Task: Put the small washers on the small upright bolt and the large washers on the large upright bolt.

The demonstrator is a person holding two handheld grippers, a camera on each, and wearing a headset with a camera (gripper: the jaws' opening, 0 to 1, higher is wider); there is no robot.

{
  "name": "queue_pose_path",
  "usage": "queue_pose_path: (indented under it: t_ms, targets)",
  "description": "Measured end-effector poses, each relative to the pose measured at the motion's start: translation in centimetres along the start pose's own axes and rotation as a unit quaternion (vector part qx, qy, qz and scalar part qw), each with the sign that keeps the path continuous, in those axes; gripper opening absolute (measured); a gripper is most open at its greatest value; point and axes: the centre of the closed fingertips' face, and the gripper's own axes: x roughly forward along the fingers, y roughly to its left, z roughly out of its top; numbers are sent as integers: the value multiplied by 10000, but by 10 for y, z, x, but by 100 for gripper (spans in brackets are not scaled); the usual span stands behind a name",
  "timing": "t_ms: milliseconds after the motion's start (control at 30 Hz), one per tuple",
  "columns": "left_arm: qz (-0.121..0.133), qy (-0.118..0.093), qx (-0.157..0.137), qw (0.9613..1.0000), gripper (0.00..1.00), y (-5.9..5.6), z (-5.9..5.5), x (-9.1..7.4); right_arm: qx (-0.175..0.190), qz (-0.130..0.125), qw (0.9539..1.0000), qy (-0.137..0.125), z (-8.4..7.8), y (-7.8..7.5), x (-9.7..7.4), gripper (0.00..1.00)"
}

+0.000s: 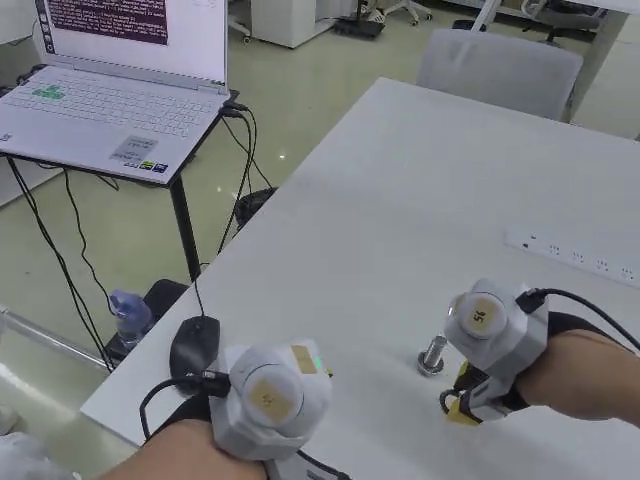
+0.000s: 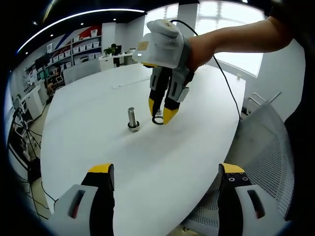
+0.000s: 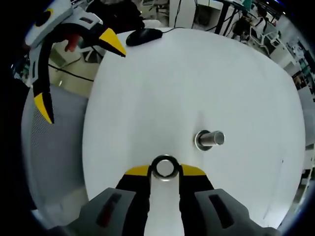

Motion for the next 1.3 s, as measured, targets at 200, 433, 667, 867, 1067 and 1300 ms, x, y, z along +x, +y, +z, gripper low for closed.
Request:
queue_pose_path:
  t_ms: [200,433,667,867,1067,1300]
  targets:
    - [24,32,46,10000,89,0,-1,0,152,-55,9999,36,-9,-14,-12,21]
    - [29,17,13,10000,92,1,0,1,280,-163,9995,-30,-10,-32,-22,21]
    - [-1,-25,-57,10000,94,1,0,4,343,-250,9990,-137,1,-49,-29,21]
    - [-29,-48,-93,9999,96,2,1,7,368,-234,9988,-236,15,-55,-33,21]
    - [-16,-42,-48,10000,97,3,1,9,290,-226,9988,-322,29,-55,-33,21]
    - [-39,-24,-64,10000,98,5,0,11,221,-168,9991,-317,40,-53,-24,21]
